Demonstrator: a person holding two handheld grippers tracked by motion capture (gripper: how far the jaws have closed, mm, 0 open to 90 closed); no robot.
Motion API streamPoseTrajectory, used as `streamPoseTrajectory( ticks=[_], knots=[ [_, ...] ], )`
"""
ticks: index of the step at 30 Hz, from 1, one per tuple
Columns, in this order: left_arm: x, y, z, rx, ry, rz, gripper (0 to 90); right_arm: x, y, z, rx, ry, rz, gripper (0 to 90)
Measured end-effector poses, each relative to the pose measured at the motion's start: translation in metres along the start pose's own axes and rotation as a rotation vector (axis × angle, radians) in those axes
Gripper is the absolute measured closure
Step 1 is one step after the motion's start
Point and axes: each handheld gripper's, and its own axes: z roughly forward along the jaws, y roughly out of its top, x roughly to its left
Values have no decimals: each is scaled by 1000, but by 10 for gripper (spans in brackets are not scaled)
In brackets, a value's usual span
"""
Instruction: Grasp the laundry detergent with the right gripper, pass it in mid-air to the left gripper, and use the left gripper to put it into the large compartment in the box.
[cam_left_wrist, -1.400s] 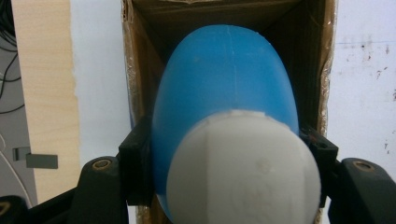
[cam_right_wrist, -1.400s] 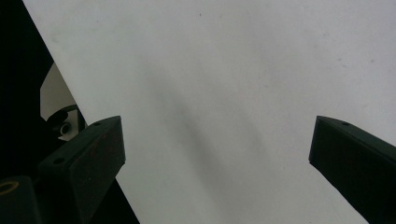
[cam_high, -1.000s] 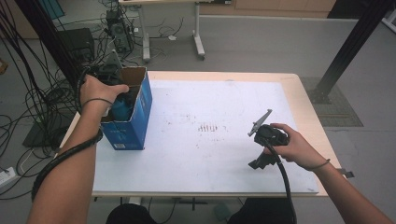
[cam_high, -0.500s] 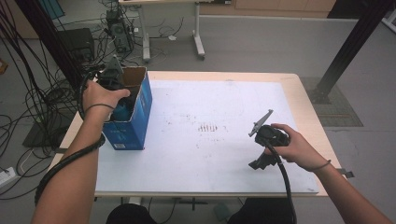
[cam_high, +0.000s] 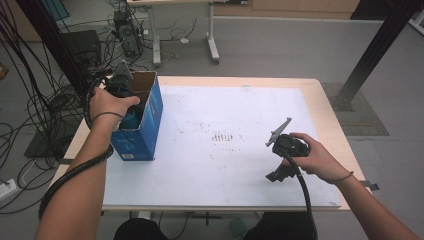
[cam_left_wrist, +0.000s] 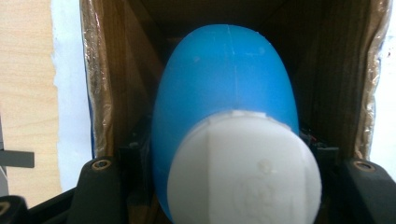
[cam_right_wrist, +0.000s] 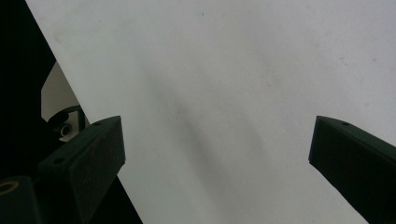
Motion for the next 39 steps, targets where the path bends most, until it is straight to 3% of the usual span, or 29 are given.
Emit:
streamPoseTrajectory(
  ticks=[39],
  knots=[
    [0,-1,1,-5,-3,-11,375,0,-1,1,-3,2,0,36]
  ],
)
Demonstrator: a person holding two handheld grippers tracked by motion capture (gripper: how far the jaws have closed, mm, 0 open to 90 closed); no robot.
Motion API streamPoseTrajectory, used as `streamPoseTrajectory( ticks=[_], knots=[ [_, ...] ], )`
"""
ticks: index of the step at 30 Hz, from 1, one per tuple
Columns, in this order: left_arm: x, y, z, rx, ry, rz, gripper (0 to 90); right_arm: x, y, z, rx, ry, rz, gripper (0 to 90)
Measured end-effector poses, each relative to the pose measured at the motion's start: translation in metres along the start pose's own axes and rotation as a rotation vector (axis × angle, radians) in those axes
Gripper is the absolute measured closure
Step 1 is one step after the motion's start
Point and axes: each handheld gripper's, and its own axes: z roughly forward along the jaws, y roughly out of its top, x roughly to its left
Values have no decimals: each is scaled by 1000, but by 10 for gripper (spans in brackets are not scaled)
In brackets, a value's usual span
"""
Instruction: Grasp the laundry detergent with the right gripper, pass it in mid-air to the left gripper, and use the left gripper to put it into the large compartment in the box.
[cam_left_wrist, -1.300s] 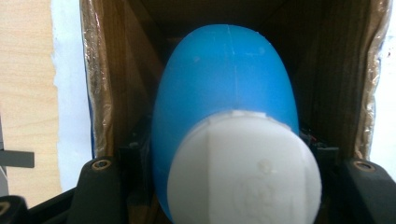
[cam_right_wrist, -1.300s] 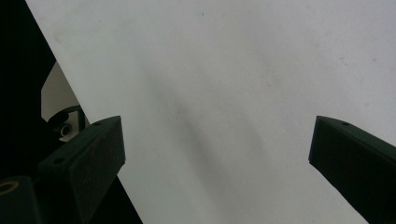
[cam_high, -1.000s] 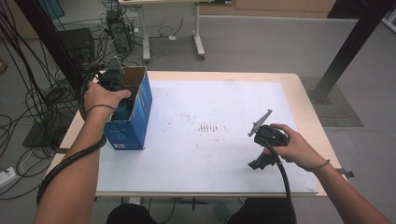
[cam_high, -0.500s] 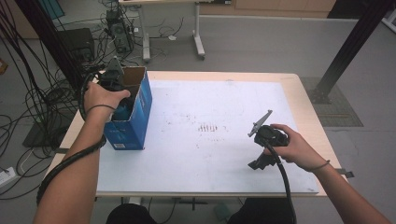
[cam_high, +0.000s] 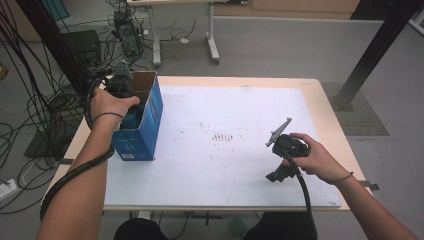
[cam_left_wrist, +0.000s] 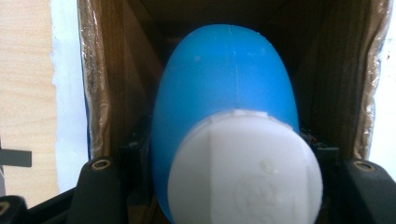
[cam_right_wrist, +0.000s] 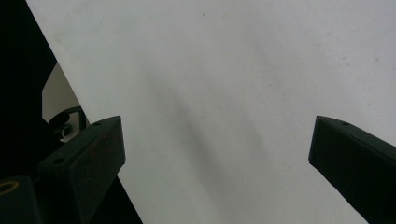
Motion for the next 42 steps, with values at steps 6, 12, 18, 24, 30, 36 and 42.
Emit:
streamPoseTrajectory(
  ticks=[6,12,18,24,30,36,42],
  knots=[
    [1,0,0,1,-4,0,375,0,0,0,1,0,3,36],
    [1,0,0,2,-2,-2,375,0,0,0,-2,2,2,36],
    [-1,0,0,4,4,-1,375,0,0,0,-1,2,-1,36],
    [-2,0,0,5,7,-2,375,-1,-1,0,-4,2,5,36],
    [-3,0,0,4,10,-1,375,-1,-2,0,-4,3,6,36],
    [-3,0,0,7,11,-1,375,-1,-1,0,-7,2,10,36],
    [-3,0,0,9,11,0,375,-1,-1,0,-6,3,8,36]
  ],
)
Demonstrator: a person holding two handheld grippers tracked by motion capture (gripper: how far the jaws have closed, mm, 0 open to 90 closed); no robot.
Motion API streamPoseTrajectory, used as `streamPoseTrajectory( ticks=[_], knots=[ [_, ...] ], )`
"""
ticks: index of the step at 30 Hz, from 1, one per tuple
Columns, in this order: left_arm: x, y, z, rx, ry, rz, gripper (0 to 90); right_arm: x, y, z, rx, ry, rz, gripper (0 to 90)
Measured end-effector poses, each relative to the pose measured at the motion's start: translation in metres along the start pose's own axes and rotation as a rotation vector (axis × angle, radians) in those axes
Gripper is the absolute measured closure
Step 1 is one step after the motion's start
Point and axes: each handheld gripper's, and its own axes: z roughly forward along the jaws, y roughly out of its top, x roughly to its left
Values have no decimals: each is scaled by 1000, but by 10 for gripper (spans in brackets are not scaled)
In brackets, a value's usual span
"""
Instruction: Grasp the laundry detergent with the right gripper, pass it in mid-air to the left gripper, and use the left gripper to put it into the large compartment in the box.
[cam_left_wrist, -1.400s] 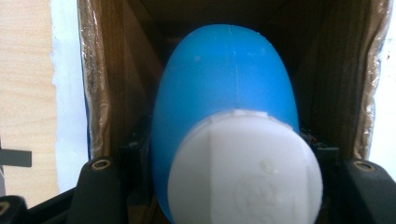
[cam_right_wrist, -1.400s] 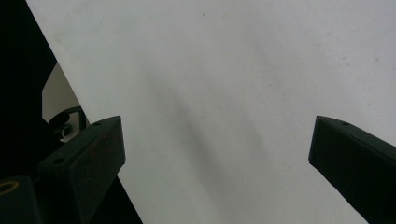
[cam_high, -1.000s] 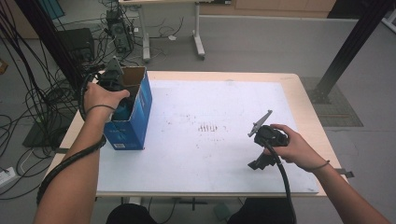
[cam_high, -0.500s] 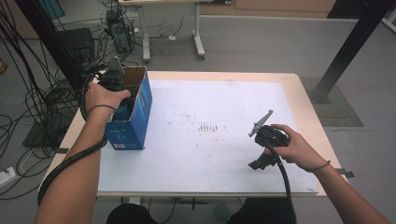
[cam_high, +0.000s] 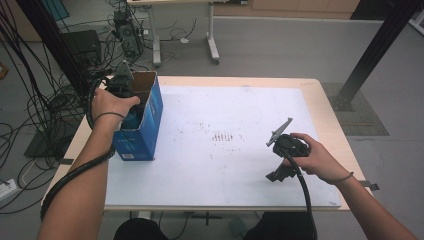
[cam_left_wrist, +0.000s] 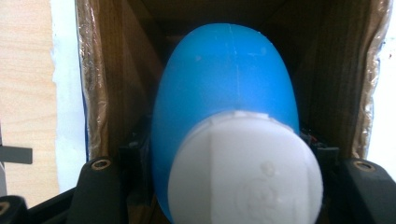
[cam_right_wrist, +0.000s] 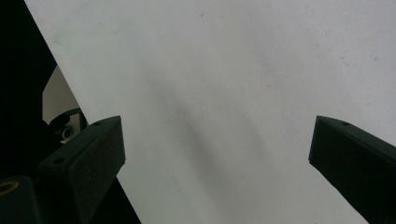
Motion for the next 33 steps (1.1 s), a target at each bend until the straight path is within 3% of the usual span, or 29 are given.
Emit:
streamPoseTrajectory(
  ticks=[24,33],
  knots=[
    [3,-1,1,5,-16,-11,359,0,0,2,3,2,-1,36],
    [2,1,-8,9,-11,-1,331,0,1,3,5,2,0,36]
  ],
)
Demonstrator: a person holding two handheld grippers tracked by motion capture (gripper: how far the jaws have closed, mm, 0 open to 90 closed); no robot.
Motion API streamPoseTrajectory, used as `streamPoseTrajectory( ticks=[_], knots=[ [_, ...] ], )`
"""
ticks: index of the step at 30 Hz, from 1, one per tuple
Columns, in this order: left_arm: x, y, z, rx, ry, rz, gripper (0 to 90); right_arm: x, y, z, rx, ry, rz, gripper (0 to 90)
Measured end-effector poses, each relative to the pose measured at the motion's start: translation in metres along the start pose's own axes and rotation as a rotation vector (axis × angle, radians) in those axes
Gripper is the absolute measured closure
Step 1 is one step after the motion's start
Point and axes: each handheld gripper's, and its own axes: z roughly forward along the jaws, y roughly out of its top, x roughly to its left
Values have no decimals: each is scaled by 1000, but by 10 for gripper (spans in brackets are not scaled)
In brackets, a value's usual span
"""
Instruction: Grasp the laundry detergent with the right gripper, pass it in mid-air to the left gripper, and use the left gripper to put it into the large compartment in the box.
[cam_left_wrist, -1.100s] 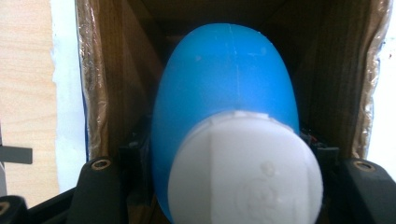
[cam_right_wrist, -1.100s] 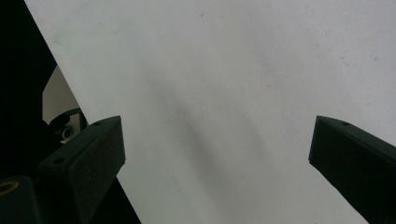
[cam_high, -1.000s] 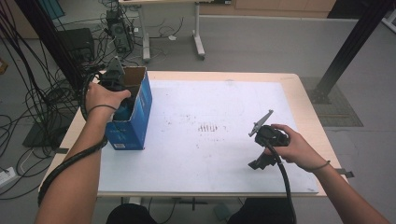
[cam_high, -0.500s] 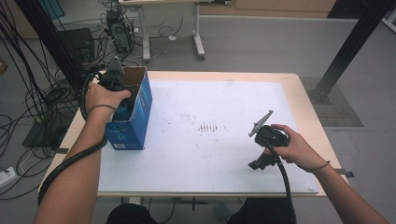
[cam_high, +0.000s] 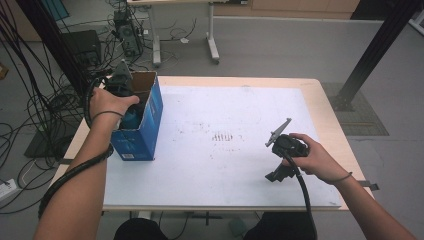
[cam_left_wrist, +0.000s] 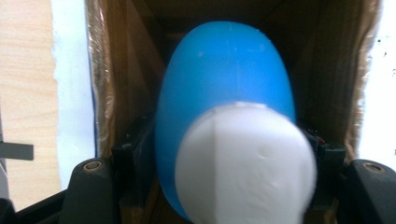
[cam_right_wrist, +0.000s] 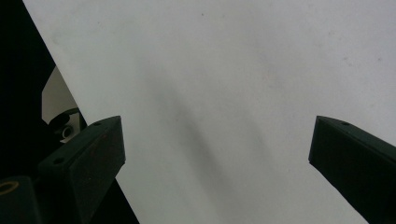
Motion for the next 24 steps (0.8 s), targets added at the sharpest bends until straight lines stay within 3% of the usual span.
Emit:
streamPoseTrajectory(
  ticks=[14,24],
  knots=[
    [-4,-2,-39,-34,8,32,307,1,3,0,-3,-3,-8,36],
    [-10,-6,-61,-54,15,58,217,0,8,-6,-1,-19,-19,37]
  ],
)
